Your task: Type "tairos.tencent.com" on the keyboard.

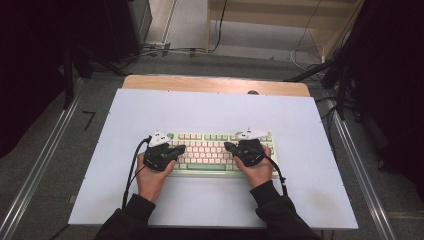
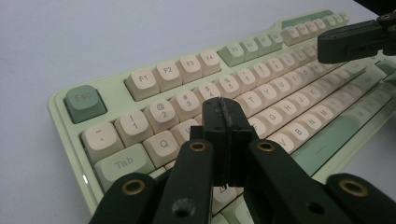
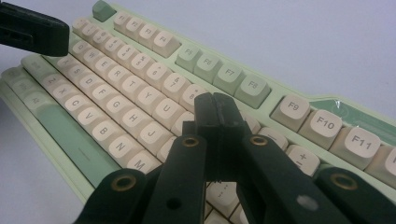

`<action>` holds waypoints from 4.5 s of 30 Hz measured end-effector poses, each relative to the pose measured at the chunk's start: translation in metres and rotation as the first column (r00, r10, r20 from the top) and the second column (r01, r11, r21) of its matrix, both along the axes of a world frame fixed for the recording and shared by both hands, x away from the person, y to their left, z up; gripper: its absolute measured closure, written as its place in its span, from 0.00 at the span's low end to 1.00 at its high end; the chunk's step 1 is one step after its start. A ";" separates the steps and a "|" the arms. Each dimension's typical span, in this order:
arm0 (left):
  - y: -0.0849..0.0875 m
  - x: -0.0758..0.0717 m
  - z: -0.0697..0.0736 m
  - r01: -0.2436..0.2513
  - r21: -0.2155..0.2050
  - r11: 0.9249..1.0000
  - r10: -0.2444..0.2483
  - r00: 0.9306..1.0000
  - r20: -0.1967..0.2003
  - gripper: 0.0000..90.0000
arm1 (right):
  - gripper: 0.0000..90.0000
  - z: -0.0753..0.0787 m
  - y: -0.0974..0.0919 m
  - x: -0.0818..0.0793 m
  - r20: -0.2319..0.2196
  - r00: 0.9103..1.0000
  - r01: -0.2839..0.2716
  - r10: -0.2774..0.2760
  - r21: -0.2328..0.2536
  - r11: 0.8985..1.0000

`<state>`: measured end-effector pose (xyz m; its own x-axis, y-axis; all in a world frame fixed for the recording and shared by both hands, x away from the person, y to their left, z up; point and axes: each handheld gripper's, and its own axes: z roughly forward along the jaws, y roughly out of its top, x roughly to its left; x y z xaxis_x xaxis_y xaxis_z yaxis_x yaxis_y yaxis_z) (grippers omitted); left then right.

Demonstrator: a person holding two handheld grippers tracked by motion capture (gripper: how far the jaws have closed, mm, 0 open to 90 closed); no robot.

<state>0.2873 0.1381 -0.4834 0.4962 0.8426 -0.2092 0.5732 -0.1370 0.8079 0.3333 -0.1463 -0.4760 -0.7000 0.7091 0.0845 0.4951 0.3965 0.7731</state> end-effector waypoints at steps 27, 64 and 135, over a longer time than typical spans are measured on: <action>-0.003 0.001 -0.008 0.007 0.030 1.000 -0.007 1.000 -0.023 1.00 | 0.97 0.003 -0.002 -0.002 0.005 1.000 0.001 -0.001 0.015 1.000; 0.000 -0.003 -0.004 -0.012 -0.014 1.000 0.012 0.999 0.044 1.00 | 0.97 0.004 -0.002 -0.003 0.008 1.000 0.002 -0.002 0.015 1.000; 0.002 -0.004 -0.001 -0.005 -0.036 0.999 0.007 0.999 0.041 0.87 | 0.97 -0.012 -0.012 -0.027 -0.047 0.999 -0.024 0.022 -0.044 0.999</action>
